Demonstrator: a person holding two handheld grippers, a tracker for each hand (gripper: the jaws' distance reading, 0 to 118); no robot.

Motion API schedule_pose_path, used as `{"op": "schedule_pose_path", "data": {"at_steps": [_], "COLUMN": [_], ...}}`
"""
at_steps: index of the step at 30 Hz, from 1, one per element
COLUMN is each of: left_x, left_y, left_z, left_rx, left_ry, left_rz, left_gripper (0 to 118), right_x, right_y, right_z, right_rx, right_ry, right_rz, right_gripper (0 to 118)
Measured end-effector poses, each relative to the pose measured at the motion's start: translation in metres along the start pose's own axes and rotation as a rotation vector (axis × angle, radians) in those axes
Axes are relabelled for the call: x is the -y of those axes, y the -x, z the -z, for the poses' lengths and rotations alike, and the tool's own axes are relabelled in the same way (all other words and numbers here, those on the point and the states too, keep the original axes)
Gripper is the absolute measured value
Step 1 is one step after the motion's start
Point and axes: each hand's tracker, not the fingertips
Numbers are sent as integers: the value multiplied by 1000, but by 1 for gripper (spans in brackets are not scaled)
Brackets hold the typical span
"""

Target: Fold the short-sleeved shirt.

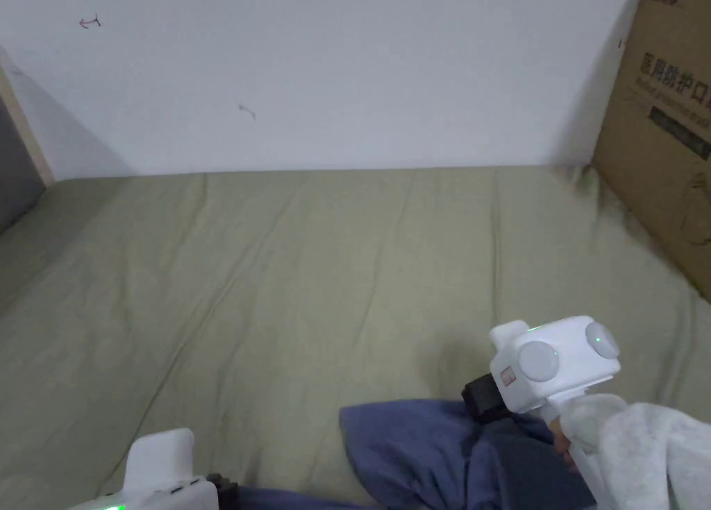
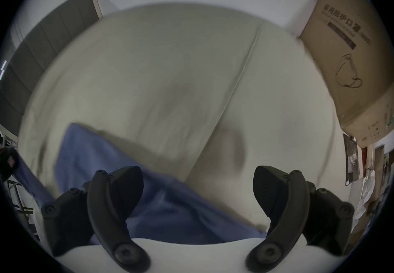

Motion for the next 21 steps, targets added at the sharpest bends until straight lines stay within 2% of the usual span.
{"op": "schedule_pose_path", "data": {"at_steps": [2,3,4,6,8,9,10,11,12,13,16,18,21], "left_x": [-1,0,0,0,0,-1,-2,-3,-4,-6,-12,-18,-29], "left_y": [0,1,2,0,1,2,4,5,6,6,4,3,3], "left_z": [5,6,7,11,12,12,11,9,7,5,-1,-6,-19], "left_rx": [-19,-15,-14,-17,-33,-33,-31,-27,-24,-22,-27,-24,-30], "left_ry": [14,14,18,25,40,38,38,39,35,32,22,13,-15], "left_rz": [18,19,18,22,37,35,28,16,6,7,40,49,65], "left_gripper": [4,4,4,4,4,4,4,4,4,4,4,4,4], "right_x": [-2,-1,-3,-6,-3,-2,0,3,5,5,2,2,4], "right_y": [1,1,1,2,7,12,17,22,24,25,8,-1,-26], "right_z": [16,14,12,8,-2,-5,-9,-12,-12,-14,-32,-58,-107], "right_rx": [13,-28,-24,-32,-23,-3,32,38,80,48,5,-18,23], "right_ry": [52,43,49,42,27,5,-10,-24,-21,-17,-30,-72,-163], "right_rz": [-28,5,47,19,13,-5,-38,-62,-51,-32,106,145,156], "right_gripper": [104,103,101,92,69,51,18,2,2,2,2,2,2]}}
